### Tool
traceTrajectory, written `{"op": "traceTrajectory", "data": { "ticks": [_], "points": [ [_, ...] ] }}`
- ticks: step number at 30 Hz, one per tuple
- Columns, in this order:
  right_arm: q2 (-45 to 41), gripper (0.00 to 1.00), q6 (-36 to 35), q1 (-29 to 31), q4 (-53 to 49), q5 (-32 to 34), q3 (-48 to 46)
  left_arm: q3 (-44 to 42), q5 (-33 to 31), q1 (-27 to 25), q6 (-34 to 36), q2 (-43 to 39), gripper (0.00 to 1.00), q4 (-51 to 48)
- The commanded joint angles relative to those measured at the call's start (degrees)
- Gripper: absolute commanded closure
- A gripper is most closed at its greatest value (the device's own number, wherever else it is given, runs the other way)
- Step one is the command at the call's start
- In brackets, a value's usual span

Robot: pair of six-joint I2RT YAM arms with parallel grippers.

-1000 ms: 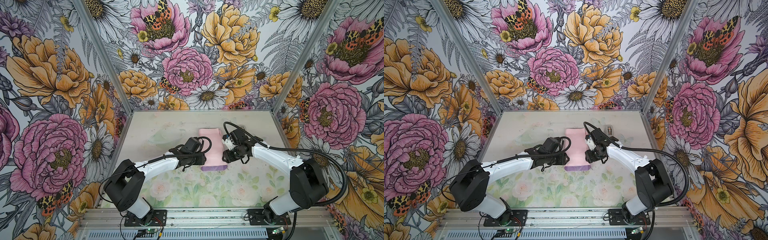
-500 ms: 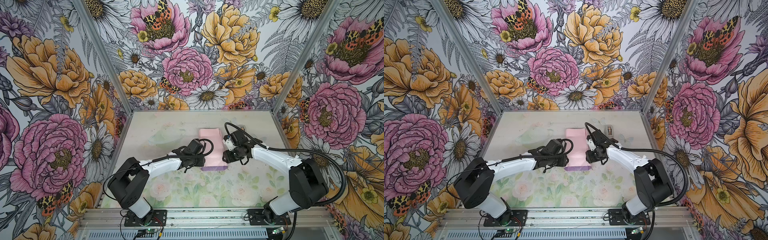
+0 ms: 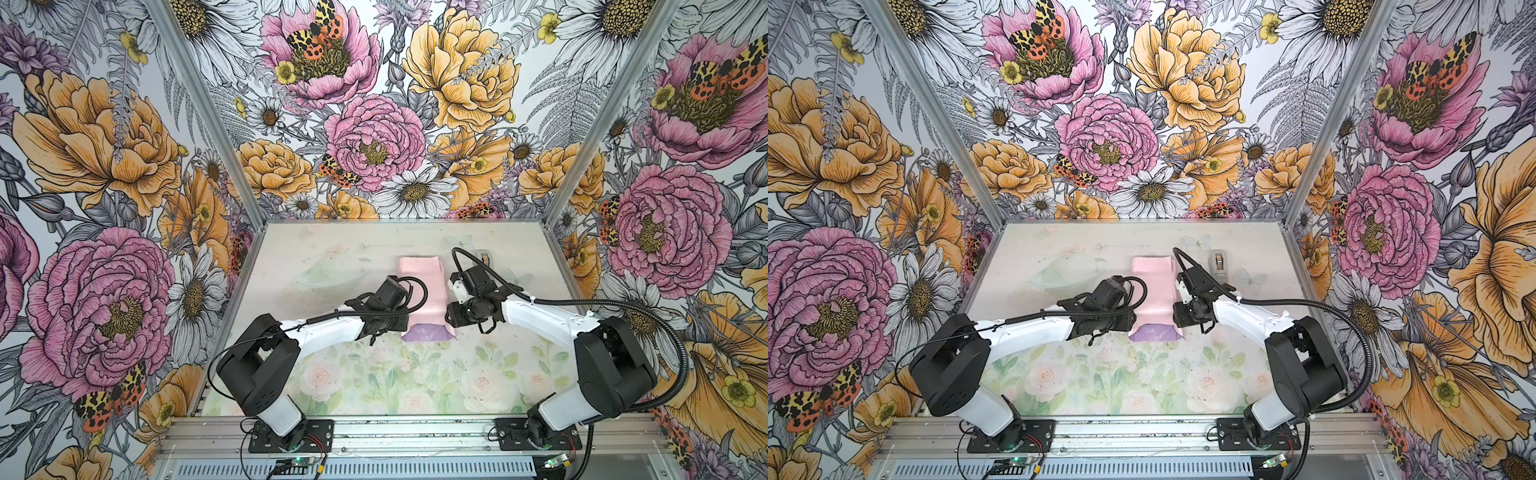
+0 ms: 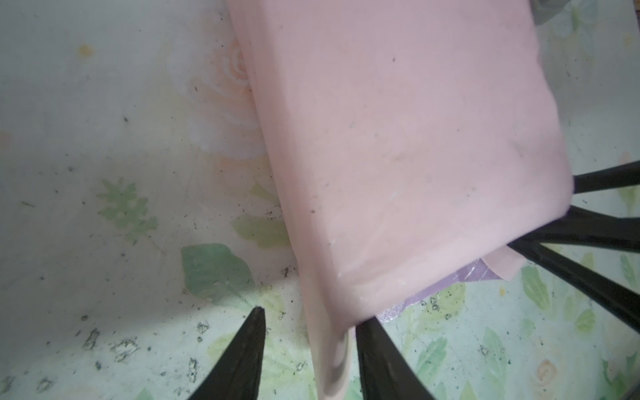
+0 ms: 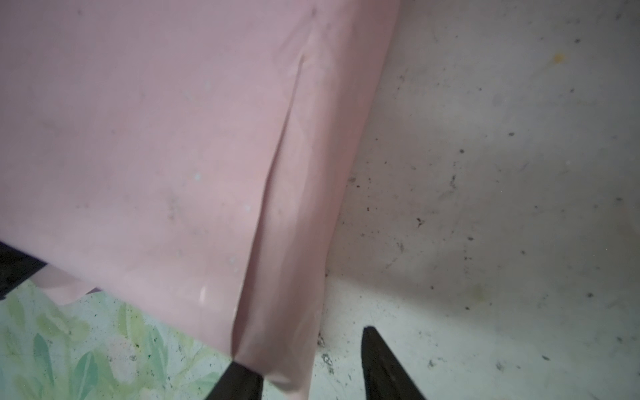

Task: Wrap the gift box in paper

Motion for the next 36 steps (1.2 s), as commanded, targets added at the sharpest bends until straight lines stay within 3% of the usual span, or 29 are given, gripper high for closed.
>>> {"op": "traceTrajectory", "data": {
  "ticks": [1, 5, 11, 16, 20, 26, 36],
  "points": [
    [-0.8, 0.54, 1.8, 0.0, 4.3, 0.0, -0.7, -0.7, -3.2, -1.0, 3.4, -2.0, 0.46, 2.0],
    [-0.6, 0.54, 2.2, -0.1, 5.1, -0.4, -1.2, -1.1, -3.5, -1.5, 9.4, -6.9, 0.37, 2.0],
    [-1.0, 0.54, 2.4, 0.0, 5.1, 0.0, -1.6, 0.8, 0.0, -1.3, 31.4, -12.3, 0.28, 0.5],
    [-0.5, 0.55, 2.6, 0.0, 5.5, -0.3, -1.8, 4.0, 7.6, 0.2, 54.8, -10.7, 0.28, -3.8],
    [-0.6, 0.55, 2.7, -0.1, 5.6, -0.4, -1.7, 7.9, 10.5, 2.6, 62.9, -6.3, 0.24, -7.3],
    [-0.5, 0.55, 3.3, -0.2, 5.9, -0.5, -1.9, 11.6, 12.9, 3.6, 68.6, 0.2, 0.20, -6.7],
    [-0.3, 0.55, 3.8, -0.2, 6.4, -0.6, -2.3, 12.8, 14.3, 3.4, 70.1, 5.8, 0.16, 0.3]
  ]
}}
